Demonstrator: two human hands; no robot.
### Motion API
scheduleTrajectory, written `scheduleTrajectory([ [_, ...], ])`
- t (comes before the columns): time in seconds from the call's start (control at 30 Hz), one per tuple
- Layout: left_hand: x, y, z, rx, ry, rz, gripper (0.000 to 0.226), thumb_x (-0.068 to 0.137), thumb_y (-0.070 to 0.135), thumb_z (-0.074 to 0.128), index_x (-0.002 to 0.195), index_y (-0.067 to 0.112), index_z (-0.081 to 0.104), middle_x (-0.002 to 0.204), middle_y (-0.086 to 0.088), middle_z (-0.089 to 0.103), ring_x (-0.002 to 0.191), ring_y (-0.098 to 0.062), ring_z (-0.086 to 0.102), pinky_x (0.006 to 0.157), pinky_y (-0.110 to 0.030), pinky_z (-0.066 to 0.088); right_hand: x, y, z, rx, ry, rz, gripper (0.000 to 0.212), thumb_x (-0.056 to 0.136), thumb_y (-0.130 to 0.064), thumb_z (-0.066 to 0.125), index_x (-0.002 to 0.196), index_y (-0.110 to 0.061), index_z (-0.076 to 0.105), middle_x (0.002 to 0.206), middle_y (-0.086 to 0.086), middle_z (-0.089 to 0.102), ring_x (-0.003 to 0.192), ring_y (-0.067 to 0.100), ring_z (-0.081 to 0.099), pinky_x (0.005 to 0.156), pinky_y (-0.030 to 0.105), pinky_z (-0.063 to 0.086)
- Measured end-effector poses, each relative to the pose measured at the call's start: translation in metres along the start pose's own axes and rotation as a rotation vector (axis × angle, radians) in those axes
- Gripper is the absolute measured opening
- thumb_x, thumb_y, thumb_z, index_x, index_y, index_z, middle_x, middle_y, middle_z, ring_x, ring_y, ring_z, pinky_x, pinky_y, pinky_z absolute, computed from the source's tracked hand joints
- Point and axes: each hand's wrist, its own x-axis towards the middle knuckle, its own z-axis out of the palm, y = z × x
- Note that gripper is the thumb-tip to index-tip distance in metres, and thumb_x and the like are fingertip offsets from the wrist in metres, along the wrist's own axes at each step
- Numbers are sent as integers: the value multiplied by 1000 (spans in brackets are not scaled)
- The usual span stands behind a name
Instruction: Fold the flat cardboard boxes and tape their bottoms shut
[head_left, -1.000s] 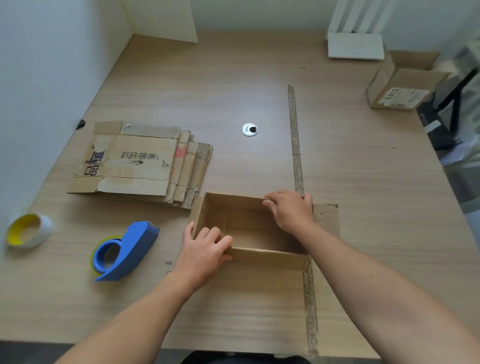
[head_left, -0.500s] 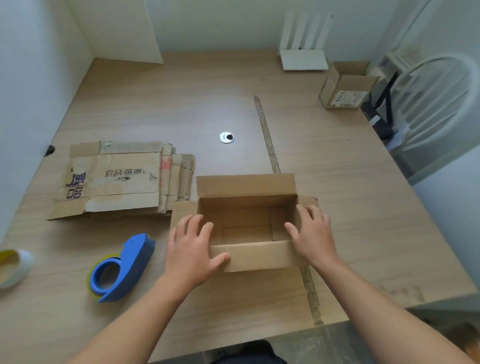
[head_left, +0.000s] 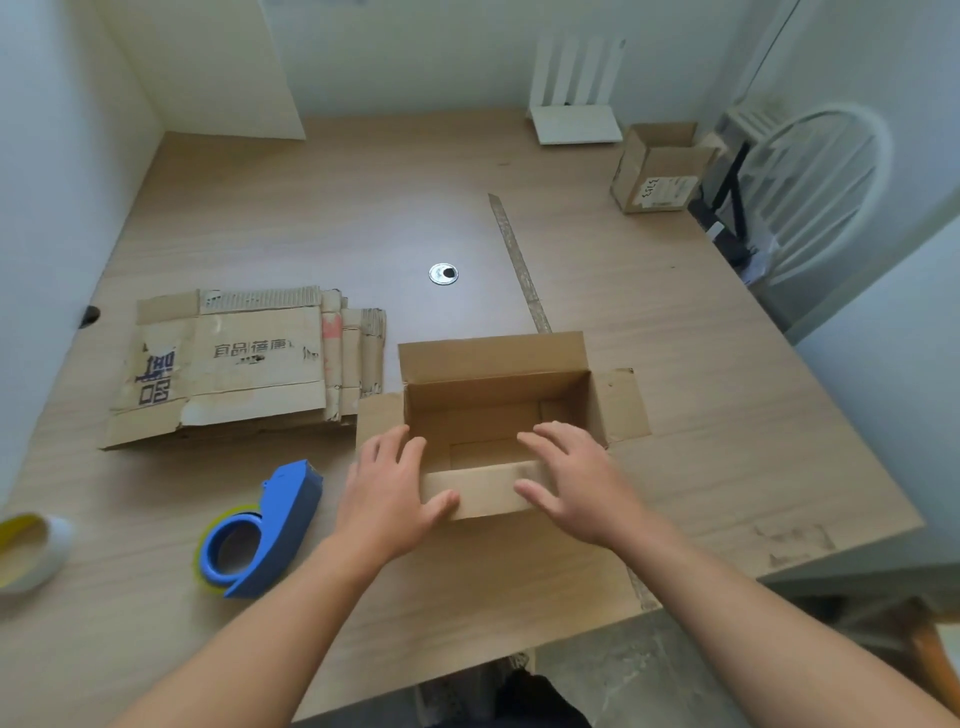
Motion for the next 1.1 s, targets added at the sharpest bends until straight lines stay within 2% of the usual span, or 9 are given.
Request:
scheduleTrajectory([
  [0.07,-5,-4,-8,52,21,34,76,89,66,48,149,23,34,156,2,28,143,-21,23,113,-41,29,-3,-12,11,-87,-101,-85,72,91,-69,39,152,-32,31,152,-7,36,144,16,26,122,44,18],
  [0.17,-12,-11,-20,129,51,95,70,91,65,45,146,23,37,149,3,39,136,-19,32,109,-36,34,1,-20,20,-161,-128,-86,73,91,-70,44,152,-33,29,149,-6,38,140,18,31,122,46,11],
  [0.33,-19,-21,-32,191,59,163,62,91,64,44,138,24,45,136,7,48,123,-18,42,99,-31,38,9,-25,19,-186,-137,-50,67,90,-66,51,146,-34,35,143,-5,41,134,21,37,120,48,15],
  [0.47,-12,-22,-42,221,85,174,70,84,69,32,131,22,55,124,5,58,111,-20,53,90,-32,45,20,-23,9,-165,-140,1,62,87,-60,62,139,-34,38,136,-5,43,130,22,39,119,52,17],
  [0.57,1,-15,-50,215,153,199,72,80,68,29,121,20,63,114,2,65,101,-23,60,83,-35,50,29,-13,-4,-177,-140,24,63,87,-57,64,140,-36,37,135,-5,42,129,23,38,119,54,16],
  [0.8,56,24,-75,232,122,227,59,92,61,46,137,23,50,132,5,55,120,-20,49,97,-34,42,67,33,-47,-174,-101,59,65,88,-54,65,144,-38,37,136,-4,42,130,23,37,120,55,10],
  [1.1,186,75,-103,334,147,204,49,92,56,48,126,23,55,121,2,60,112,-23,54,92,-35,41,175,102,-115,-198,-23,-26,63,88,-51,66,144,-37,38,137,-4,41,132,24,34,121,54,4],
])
